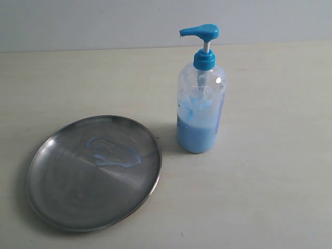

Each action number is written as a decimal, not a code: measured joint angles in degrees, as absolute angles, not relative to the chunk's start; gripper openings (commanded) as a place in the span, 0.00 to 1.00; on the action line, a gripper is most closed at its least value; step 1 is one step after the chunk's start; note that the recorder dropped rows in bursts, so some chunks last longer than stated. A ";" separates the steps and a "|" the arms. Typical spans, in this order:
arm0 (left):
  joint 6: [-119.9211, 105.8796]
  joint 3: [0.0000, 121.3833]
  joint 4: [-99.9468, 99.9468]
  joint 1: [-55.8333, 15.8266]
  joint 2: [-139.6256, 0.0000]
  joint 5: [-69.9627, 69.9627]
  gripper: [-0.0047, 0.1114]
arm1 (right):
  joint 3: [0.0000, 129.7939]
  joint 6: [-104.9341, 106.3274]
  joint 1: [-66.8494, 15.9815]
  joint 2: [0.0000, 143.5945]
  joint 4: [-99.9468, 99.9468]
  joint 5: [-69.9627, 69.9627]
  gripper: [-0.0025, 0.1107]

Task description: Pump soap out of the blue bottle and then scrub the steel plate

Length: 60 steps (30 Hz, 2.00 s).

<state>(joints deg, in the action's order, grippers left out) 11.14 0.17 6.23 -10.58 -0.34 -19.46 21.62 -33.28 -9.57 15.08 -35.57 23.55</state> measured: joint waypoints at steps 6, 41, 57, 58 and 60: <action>11.14 0.17 6.23 -10.58 -0.34 -19.46 0.04 | 17.47 -17.23 -9.57 11.76 -21.33 23.55 0.02; 11.14 0.17 6.23 -10.58 -0.34 -19.46 0.04 | 0.30 0.57 -2.24 0.36 -1.14 20.31 0.02; 11.02 0.17 6.23 -10.58 -0.34 -19.46 0.04 | 0.30 0.00 -2.24 0.36 -1.14 20.19 0.02; 11.02 0.17 6.23 -10.58 -0.34 -19.46 0.04 | 0.30 0.00 -2.24 0.36 -1.14 20.19 0.02; 11.02 0.17 6.23 -10.58 -0.34 -19.46 0.04 | 0.30 0.00 -2.24 0.36 -1.14 20.19 0.02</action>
<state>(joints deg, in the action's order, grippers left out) 11.02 0.17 6.23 -10.58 -0.34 -19.46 0.30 0.00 -2.24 0.36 -1.14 20.19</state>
